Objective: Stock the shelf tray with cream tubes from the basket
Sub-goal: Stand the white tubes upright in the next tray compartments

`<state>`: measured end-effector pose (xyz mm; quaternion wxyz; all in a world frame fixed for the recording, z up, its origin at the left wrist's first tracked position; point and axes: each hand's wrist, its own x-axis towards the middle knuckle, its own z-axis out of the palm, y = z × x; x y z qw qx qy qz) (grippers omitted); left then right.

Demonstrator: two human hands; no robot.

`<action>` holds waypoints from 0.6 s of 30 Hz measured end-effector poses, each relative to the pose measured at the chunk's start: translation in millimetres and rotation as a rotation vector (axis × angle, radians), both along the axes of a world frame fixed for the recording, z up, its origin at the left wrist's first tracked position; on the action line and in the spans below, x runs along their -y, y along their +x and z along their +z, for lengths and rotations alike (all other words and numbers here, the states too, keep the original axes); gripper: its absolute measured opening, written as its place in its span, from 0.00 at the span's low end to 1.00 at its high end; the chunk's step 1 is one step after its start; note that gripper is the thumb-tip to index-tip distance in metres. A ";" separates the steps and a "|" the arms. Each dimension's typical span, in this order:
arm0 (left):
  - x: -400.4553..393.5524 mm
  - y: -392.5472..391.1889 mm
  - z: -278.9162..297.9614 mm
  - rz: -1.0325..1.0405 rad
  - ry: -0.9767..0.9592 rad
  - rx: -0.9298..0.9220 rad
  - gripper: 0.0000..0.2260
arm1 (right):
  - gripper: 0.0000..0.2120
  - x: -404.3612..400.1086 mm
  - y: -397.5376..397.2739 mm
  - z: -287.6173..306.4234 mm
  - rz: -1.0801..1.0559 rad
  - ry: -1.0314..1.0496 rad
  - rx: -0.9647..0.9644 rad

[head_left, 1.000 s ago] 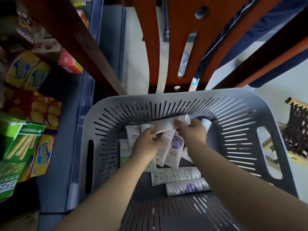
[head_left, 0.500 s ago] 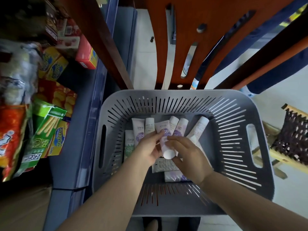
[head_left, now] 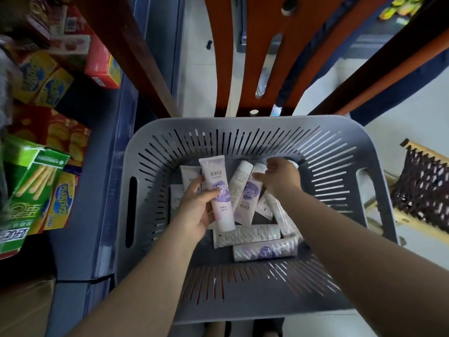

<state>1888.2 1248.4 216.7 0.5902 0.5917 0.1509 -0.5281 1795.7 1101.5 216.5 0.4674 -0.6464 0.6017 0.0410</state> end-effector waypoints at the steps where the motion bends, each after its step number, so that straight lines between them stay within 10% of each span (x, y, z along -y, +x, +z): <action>1: 0.4 -0.4 -2.1 -0.004 -0.002 0.000 0.20 | 0.28 2.8 3.8 -2.9 0.035 0.009 -0.056; 18: 7.3 6.5 -10.1 -0.005 -0.016 -0.048 0.18 | 0.13 13.9 30.5 -41.2 0.057 0.095 -0.318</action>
